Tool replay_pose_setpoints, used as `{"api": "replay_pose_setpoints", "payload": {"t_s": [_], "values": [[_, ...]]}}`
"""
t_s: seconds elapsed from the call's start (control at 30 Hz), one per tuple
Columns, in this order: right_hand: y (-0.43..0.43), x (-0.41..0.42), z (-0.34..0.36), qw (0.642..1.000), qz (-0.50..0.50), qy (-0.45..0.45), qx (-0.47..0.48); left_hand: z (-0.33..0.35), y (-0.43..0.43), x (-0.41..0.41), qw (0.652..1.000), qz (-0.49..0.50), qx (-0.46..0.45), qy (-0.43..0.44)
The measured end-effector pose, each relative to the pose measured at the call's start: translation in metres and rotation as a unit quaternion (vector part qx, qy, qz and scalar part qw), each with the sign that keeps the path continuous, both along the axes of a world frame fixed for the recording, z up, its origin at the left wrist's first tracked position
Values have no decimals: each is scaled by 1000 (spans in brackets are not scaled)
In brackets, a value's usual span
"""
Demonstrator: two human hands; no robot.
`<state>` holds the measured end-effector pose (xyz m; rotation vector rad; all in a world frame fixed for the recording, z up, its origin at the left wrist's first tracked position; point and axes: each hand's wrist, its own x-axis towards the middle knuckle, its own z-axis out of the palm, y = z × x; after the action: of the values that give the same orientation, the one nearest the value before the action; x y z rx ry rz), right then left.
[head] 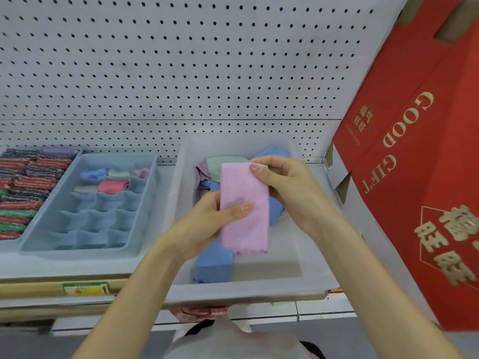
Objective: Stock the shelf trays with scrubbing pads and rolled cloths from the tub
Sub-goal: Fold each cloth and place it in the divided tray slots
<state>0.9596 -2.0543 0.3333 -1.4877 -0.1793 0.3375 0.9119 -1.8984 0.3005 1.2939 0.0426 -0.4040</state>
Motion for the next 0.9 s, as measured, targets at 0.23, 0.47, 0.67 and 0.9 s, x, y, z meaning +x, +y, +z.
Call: {"api": "replay_pose_setpoints", "payload": {"t_s": [0.23, 0.47, 0.67, 0.9], "values": [[-5, -20, -38, 984, -141, -5, -104, -11, -15, 0, 986, 150, -58, 36], [-6, -30, -51, 989, -76, 12, -128, -19, -20, -2, 986, 159, -34, 45], [-6, -26, -56, 992, -42, 111, -50, -22, -11, -3, 983, 150, -81, 72], [-7, -20, -61, 988, -22, 97, -119, -28, -6, 0, 980, 164, -78, 84]]}}
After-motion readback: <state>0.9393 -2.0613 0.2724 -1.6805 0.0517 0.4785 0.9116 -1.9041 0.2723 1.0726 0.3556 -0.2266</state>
